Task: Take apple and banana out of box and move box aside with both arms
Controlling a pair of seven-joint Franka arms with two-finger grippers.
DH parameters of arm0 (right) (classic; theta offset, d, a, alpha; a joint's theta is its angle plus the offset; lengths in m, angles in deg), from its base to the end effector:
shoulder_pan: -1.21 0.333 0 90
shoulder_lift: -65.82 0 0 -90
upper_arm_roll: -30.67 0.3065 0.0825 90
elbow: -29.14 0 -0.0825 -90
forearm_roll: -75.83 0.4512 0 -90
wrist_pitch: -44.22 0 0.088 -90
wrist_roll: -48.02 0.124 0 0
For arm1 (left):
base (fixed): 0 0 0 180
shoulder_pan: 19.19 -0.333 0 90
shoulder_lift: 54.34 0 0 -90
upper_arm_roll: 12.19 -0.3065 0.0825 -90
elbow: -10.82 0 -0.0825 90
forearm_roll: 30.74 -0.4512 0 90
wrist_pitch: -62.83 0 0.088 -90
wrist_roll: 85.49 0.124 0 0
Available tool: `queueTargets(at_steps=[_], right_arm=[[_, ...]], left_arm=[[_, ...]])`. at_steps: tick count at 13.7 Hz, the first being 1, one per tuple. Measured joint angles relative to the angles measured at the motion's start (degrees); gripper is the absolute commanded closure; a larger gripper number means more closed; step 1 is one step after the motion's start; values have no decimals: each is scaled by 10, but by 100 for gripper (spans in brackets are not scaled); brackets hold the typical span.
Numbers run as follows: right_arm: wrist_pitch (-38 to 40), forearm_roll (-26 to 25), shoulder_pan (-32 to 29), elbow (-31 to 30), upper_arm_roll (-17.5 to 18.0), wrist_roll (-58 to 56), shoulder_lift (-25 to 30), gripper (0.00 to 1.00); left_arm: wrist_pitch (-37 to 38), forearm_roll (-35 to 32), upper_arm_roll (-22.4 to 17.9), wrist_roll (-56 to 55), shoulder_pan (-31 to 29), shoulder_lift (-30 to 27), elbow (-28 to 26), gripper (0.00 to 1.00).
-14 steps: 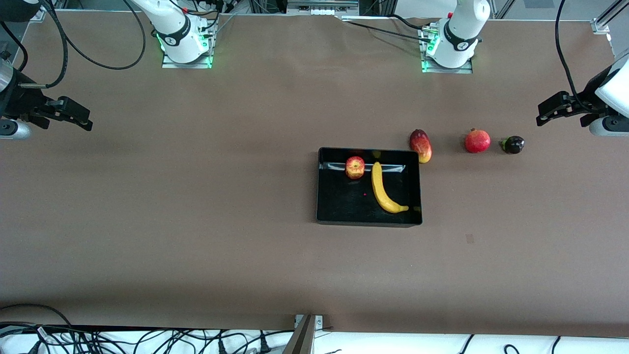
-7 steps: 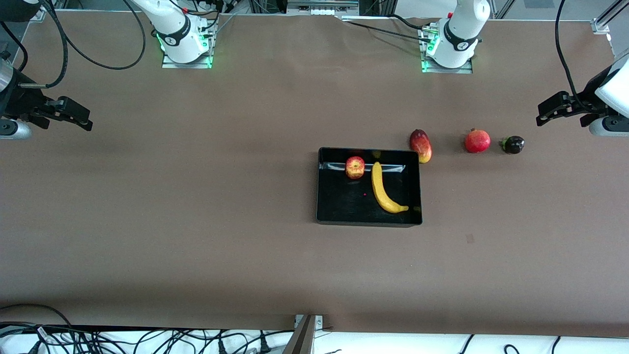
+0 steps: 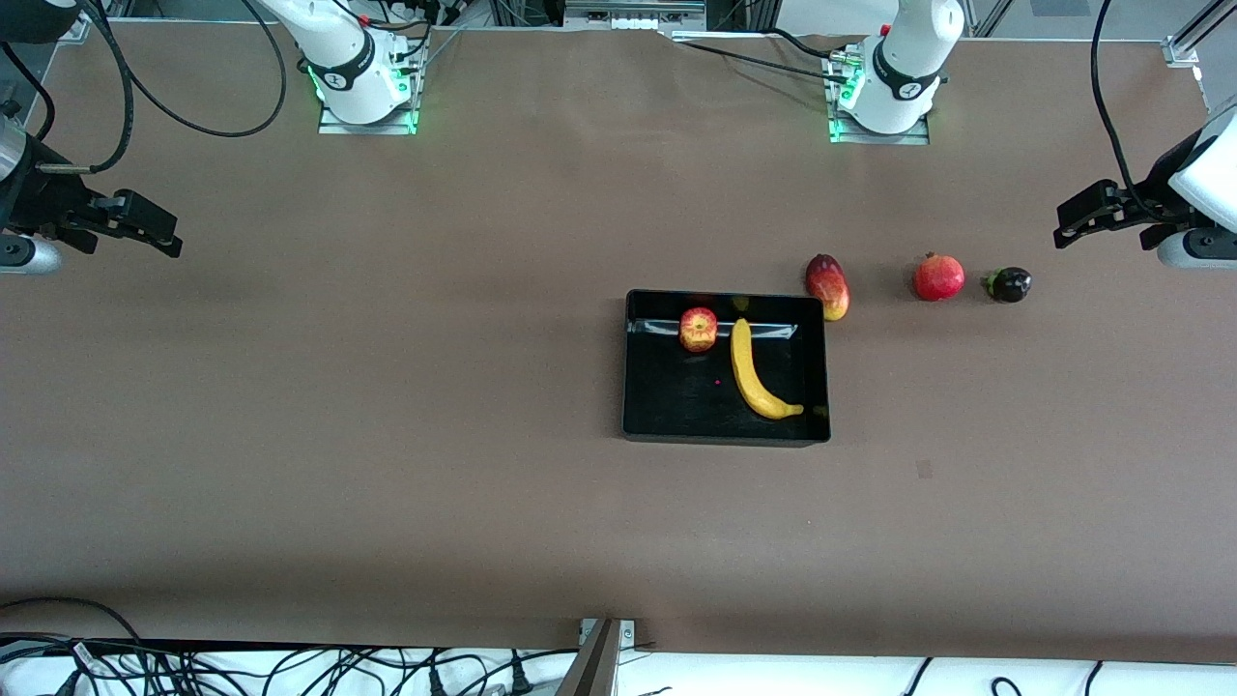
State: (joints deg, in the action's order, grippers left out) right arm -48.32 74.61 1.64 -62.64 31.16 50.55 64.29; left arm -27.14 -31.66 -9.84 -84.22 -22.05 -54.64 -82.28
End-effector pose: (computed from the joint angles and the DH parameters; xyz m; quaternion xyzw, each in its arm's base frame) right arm 0.6322 0.0075 0.5684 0.9998 -0.0135 -0.0064 0.0107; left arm 0.6173 0.0074 0.5721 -0.9996 0.0068 0.0248 0.0077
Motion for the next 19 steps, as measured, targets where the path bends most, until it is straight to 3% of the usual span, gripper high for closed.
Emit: queueTargets(at_steps=[14,19], right_arm=[[0,0,0,0,0,0,0,0],[0,0,0,0,0,0,0,0]], left_arm=[[0,0,0,-2,1,0,0,0],[-51,0,6,-91,23,15,-7,0]])
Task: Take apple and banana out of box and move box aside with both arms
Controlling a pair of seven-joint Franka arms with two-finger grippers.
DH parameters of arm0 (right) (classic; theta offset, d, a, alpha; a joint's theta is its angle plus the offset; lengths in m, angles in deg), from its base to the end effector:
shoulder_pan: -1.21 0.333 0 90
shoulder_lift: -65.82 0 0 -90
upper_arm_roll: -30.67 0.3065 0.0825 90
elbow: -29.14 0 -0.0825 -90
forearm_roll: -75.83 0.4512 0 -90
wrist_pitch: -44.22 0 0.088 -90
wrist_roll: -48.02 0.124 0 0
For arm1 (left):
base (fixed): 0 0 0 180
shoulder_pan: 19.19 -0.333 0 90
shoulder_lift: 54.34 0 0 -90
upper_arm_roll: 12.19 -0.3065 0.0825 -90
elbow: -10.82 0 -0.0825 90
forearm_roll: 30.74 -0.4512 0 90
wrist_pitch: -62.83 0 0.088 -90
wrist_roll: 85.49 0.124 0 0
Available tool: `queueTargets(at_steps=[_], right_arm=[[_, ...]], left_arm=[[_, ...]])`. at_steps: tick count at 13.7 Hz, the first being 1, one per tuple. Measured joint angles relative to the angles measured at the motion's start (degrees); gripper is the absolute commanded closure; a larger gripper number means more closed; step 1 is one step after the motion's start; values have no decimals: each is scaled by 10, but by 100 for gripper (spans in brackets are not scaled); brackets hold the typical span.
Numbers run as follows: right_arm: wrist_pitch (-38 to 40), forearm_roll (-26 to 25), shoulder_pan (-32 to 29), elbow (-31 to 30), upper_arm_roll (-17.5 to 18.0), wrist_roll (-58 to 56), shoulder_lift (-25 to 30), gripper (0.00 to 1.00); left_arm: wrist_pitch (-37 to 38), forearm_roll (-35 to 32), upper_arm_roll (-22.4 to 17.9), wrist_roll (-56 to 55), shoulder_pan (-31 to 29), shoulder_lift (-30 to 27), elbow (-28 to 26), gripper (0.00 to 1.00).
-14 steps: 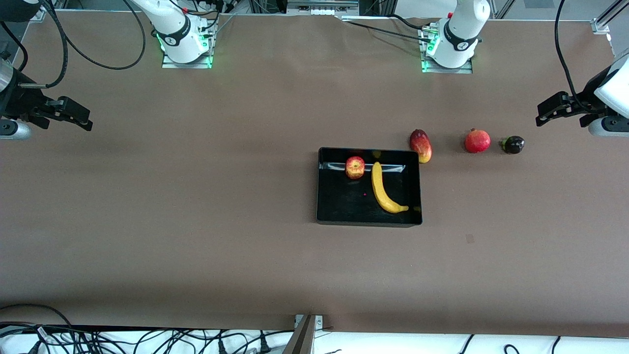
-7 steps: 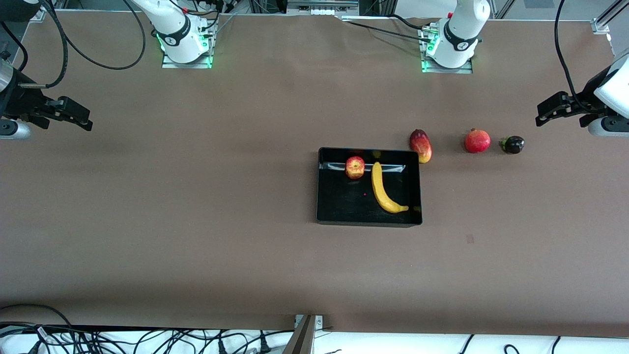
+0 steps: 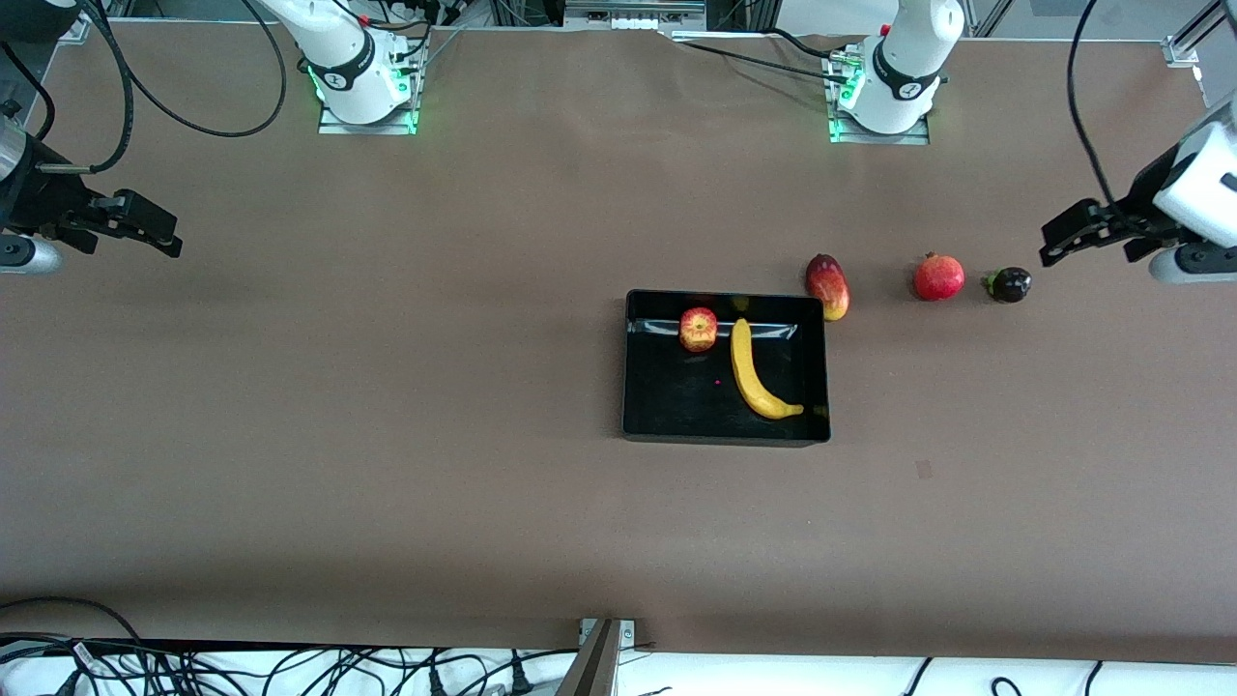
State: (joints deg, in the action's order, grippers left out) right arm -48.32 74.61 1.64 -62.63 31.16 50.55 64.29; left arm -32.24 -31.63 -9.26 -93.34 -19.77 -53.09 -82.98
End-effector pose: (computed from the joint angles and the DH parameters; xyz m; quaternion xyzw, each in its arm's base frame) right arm 0.6322 0.0075 0.5684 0.9998 -0.0135 -0.0063 0.0107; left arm 0.6335 -0.0239 0.5562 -0.9989 -0.0473 -0.0008 0.0071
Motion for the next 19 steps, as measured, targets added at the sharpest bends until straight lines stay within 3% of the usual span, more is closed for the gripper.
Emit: queueTargets(at_steps=[10,14,19], right_arm=[[0,0,0,1,0,0,0,0],[0,0,0,1,0,0,0,0],[0,0,0,1,0,0,0,0]], left_arm=[[-130,-1,9,-232,83,122,-4,0],[-170,-45,11,-348,135,182,-4,0],[-200,-52,11,-392,152,211,-2,0]])
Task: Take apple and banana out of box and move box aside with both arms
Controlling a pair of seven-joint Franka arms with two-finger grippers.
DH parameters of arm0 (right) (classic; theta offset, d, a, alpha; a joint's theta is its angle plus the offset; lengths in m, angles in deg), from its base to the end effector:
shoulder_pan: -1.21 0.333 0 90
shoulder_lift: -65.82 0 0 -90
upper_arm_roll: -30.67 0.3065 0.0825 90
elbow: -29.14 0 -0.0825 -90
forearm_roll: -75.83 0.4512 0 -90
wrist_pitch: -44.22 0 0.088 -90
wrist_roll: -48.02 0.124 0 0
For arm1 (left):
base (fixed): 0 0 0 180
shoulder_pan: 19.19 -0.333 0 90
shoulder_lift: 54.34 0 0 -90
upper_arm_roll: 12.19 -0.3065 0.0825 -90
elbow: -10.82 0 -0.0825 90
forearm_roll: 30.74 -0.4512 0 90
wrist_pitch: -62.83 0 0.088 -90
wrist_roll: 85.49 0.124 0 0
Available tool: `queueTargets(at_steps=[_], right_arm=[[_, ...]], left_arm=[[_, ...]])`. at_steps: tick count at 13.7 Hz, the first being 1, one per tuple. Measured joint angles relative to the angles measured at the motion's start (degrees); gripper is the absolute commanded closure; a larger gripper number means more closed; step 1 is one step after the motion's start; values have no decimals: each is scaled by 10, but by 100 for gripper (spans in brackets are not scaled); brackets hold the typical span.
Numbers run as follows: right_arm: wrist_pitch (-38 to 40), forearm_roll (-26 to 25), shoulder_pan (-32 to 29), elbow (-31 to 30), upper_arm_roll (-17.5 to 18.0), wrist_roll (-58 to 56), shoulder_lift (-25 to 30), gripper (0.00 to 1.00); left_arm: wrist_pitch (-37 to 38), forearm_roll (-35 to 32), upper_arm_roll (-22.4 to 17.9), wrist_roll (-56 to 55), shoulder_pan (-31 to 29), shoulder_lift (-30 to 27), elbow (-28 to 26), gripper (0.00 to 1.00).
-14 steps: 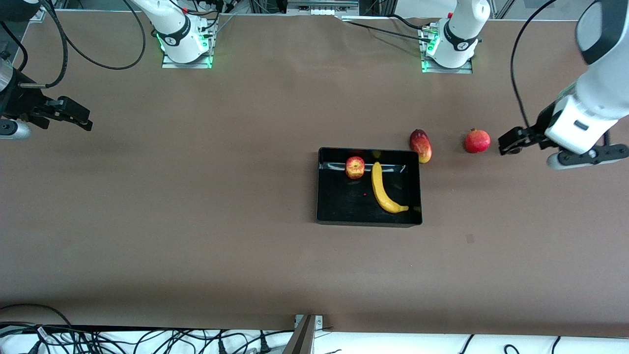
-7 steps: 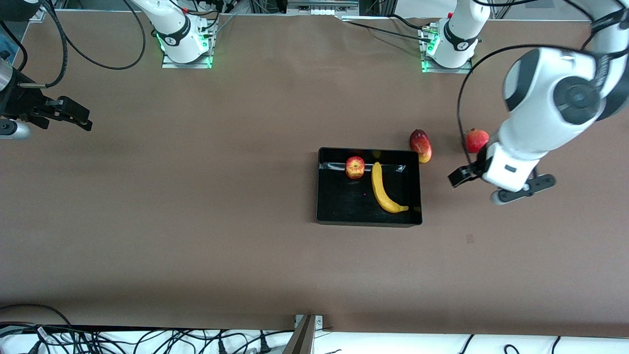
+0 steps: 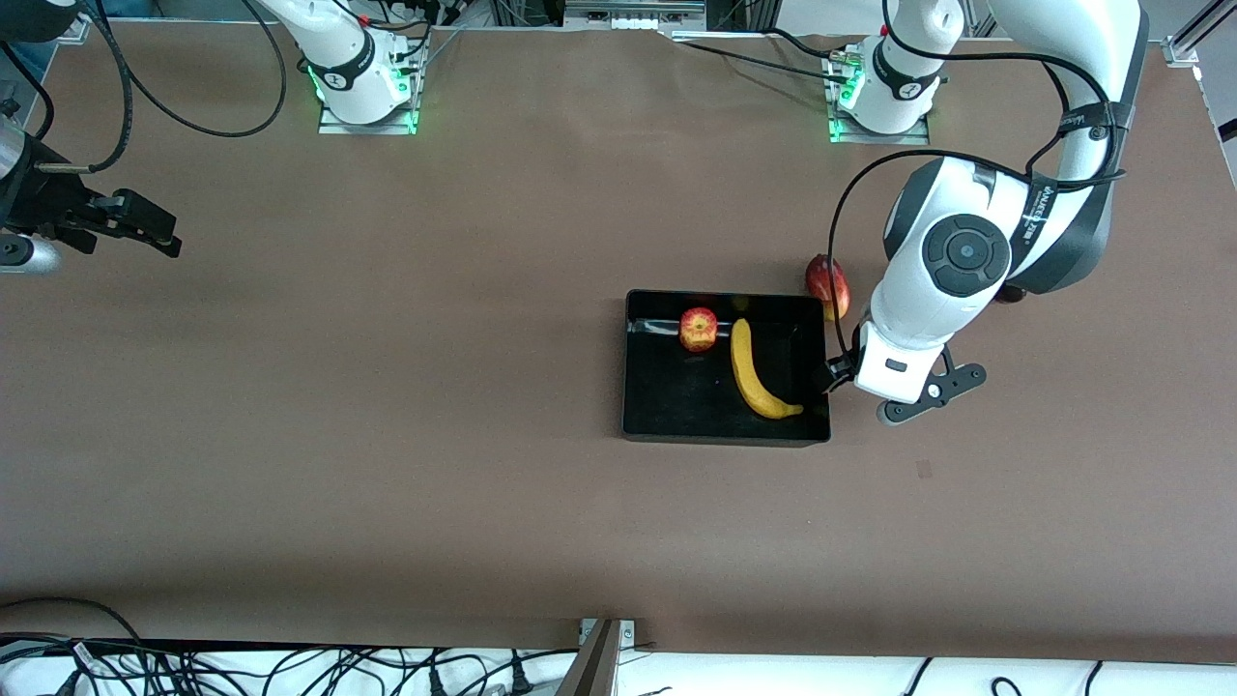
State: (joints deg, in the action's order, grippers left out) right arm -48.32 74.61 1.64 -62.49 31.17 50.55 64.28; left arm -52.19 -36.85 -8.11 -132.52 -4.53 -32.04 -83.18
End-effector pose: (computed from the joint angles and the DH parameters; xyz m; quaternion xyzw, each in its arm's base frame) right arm 0.6324 0.0077 0.5697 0.9998 -0.0134 -0.0052 0.0107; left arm 0.6847 -0.2198 0.3342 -0.9739 -0.2242 -0.0099 0.0347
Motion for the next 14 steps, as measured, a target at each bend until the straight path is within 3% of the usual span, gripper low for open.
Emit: queueTargets(at_steps=[9,14], right_arm=[[0,0,0,0,0,0,0,0],[0,0,0,0,0,0,0,0]], left_arm=[[0,-1,0,-9,0,0,6,0],[48,-3,-5,105,-18,-25,14,0]])
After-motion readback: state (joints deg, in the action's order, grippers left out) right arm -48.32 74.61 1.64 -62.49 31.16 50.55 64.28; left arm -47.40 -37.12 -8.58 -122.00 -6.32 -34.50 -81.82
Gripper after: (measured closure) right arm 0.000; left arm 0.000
